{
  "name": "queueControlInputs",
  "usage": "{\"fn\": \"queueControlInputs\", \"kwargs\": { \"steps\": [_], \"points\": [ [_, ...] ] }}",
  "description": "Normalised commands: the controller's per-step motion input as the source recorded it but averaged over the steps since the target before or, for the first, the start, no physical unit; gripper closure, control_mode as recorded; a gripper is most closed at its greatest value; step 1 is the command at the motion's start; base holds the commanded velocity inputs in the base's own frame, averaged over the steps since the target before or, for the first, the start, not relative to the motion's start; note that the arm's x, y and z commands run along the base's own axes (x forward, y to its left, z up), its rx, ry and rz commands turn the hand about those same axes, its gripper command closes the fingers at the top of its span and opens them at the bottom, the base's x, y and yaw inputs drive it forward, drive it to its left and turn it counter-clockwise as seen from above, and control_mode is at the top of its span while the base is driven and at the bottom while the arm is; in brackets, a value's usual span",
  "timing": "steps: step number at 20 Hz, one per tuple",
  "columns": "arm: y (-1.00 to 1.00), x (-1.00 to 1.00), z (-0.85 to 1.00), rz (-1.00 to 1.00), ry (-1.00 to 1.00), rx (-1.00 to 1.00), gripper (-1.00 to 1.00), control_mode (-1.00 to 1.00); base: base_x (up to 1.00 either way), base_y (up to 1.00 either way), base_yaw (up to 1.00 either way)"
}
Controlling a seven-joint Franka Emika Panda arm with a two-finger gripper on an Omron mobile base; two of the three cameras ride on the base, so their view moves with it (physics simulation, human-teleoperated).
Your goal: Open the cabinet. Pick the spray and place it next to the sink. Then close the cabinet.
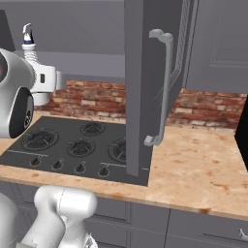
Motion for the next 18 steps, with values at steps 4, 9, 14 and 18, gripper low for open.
{"fn": "queueControlInputs", "kwargs": {
  "steps": [4,9,14,18],
  "points": [
    [0.00,0.00,0.00,0.00,0.00,0.00,1.00,-1.00,0.00,0.00,0.00],
    [0.00,0.00,0.00,0.00,0.00,0.00,1.00,-1.00,0.00,0.00,0.00],
    [0.00,0.00,0.00,0.00,0.00,0.00,1.00,1.00,-0.07,0.00,0.00],
    [0.00,0.00,0.00,0.00,0.00,0.00,1.00,1.00,-0.85,0.00,-0.04]
  ]
}}
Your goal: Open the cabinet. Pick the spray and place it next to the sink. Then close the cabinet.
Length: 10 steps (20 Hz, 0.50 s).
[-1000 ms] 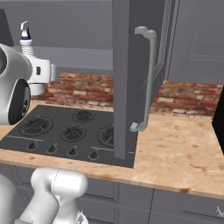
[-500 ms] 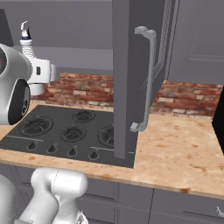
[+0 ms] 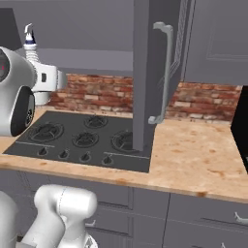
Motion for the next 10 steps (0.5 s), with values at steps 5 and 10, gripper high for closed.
{"fn": "queueControlInputs", "kwargs": {
  "steps": [5,10],
  "points": [
    [0.00,0.00,0.00,0.00,0.00,0.00,1.00,1.00,-1.00,0.00,-0.03],
    [0.00,0.00,0.00,0.00,0.00,0.00,1.00,1.00,-0.77,0.00,0.00]
  ]
}}
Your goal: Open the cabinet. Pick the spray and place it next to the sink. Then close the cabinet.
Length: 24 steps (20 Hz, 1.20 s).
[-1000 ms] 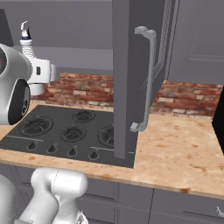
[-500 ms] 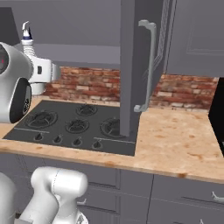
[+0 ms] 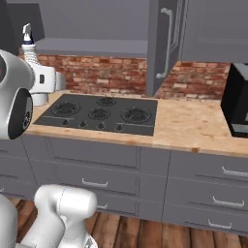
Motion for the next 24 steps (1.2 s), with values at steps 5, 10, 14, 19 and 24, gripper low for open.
{"fn": "queueControlInputs", "kwargs": {
  "steps": [5,10,14,19,24],
  "points": [
    [0.00,0.00,0.00,0.00,0.00,0.00,1.00,1.00,-0.34,0.00,0.30],
    [0.00,0.00,0.00,0.00,0.00,0.00,1.00,1.00,-0.18,-0.22,0.48],
    [0.00,0.00,0.00,0.00,0.00,0.00,1.00,1.00,-0.37,-0.48,0.66],
    [0.00,0.00,0.00,0.00,0.00,0.00,1.00,1.00,-0.32,-0.46,0.75],
    [0.00,0.00,0.00,0.00,0.00,0.00,1.00,1.00,-0.27,-0.56,0.86]
  ]
}}
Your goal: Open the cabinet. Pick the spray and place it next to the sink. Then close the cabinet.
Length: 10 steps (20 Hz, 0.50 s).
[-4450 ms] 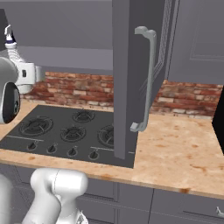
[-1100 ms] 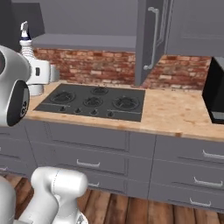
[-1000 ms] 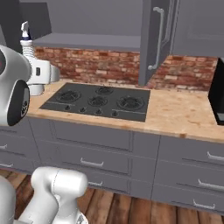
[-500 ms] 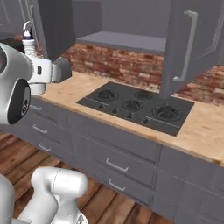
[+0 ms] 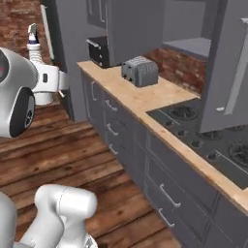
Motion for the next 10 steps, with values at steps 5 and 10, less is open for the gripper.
{"fn": "queueControlInputs", "kwargs": {
  "steps": [5,10],
  "points": [
    [0.00,0.00,0.00,0.00,0.00,0.00,1.00,1.00,-0.32,-0.52,0.91],
    [0.00,0.00,0.00,0.00,0.00,0.00,1.00,1.00,-0.07,-0.39,0.99]
  ]
}}
